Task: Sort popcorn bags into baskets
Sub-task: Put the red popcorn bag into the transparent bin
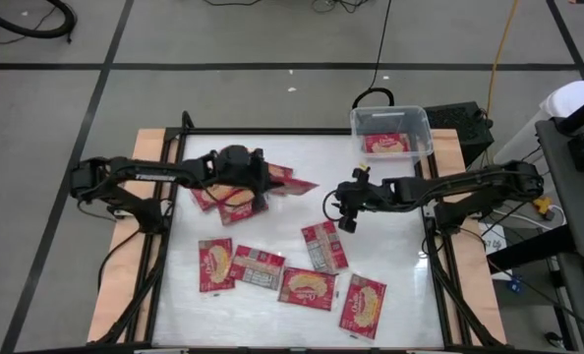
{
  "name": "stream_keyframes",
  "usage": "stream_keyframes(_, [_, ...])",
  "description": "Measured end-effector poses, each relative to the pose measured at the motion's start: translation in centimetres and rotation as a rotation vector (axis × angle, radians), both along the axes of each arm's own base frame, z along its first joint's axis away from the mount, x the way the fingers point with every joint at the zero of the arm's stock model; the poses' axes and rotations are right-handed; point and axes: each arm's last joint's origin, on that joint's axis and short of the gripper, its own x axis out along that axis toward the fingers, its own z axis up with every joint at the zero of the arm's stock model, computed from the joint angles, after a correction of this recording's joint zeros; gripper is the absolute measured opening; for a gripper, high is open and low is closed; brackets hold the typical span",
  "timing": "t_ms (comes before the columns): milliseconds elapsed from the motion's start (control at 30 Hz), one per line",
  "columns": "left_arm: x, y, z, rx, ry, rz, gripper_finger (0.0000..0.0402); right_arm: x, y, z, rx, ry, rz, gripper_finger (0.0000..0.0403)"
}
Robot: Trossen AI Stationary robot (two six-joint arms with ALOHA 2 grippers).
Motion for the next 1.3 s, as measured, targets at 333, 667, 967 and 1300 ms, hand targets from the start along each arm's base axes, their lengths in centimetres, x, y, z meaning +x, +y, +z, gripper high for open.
stream_keyframes(333, [-2.9,-1.9,-3.2,-0.041,-0.319,-0.032,0.0025,0.2,-0.3,-1.9,-0.040,-0.367,0.012,0.0143])
stream_keyframes(667, [-1.2,-3.6,-3.5,0.046,-0.431,-0.079,0.0024,0.2,-0.9,-1.1,-0.106,-0.606,0.063,0.0164])
stream_keyframes(967, [0.3,-3.5,-2.7,0.070,-0.460,-0.069,0.0028,0.2,-1.8,-1.0,-0.058,-0.625,0.116,0.0124])
stream_keyframes(1300, [0.4,-3.5,-2.6,0.102,-0.464,-0.058,0.0035,0.2,-2.3,-0.9,-0.064,-0.634,0.106,0.0010])
